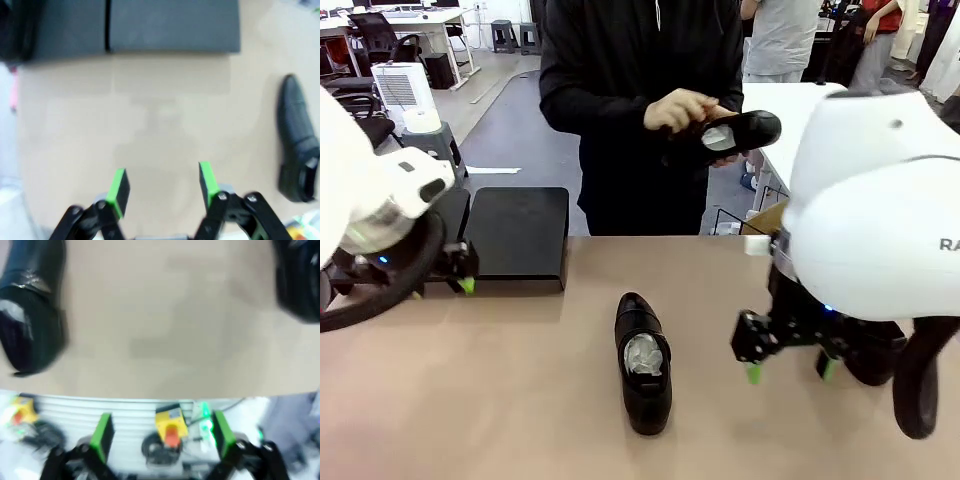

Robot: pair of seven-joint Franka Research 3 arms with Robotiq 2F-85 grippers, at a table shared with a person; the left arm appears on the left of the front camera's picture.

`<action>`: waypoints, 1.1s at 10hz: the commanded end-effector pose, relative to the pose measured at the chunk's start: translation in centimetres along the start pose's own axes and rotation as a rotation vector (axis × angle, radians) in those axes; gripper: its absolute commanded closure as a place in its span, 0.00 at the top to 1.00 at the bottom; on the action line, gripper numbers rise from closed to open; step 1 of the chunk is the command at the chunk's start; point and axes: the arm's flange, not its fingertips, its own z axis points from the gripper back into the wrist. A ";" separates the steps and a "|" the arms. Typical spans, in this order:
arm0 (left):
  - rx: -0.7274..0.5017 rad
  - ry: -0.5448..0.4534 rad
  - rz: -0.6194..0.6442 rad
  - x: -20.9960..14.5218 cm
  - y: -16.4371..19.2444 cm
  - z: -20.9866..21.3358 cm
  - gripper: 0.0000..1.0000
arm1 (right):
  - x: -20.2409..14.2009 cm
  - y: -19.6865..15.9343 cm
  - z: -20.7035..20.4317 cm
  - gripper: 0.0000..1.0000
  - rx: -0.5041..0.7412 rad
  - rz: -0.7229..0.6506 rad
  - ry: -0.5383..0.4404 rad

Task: Organize the shoes by placing them on the stand.
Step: Place the Shoe from the middle of the table onto the Shoes Stand.

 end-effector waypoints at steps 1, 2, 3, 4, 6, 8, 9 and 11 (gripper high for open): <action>0.071 -0.016 0.174 -0.1 -1.3 1.2 0.72 | -0.1 2.0 1.4 1.00 0.011 0.053 -0.039; 0.000 0.000 0.000 0.0 0.0 0.0 0.72 | -0.1 2.0 1.4 1.00 0.011 0.053 -0.039; 0.000 0.000 0.000 0.0 0.0 0.0 0.72 | -0.1 2.0 1.4 1.00 0.011 0.053 -0.039; 0.037 0.013 0.081 -1.2 -1.5 0.4 0.72 | 0.0 0.5 0.3 1.00 -0.008 0.014 -0.012; -0.042 0.129 0.099 -4.6 -5.3 -1.2 0.72 | -0.4 -3.7 0.1 1.00 0.030 -0.005 0.017; -0.095 0.180 0.104 -7.2 -9.8 -1.7 0.72 | -1.9 -6.8 0.2 1.00 0.091 -0.041 0.011; -0.102 0.170 0.105 -7.5 -11.4 -2.2 0.72 | -2.2 -7.1 0.0 1.00 0.119 -0.065 0.001; -0.110 0.160 0.045 -8.4 -14.8 -2.4 0.72 | -0.5 -5.1 -0.2 1.00 0.030 -0.048 0.012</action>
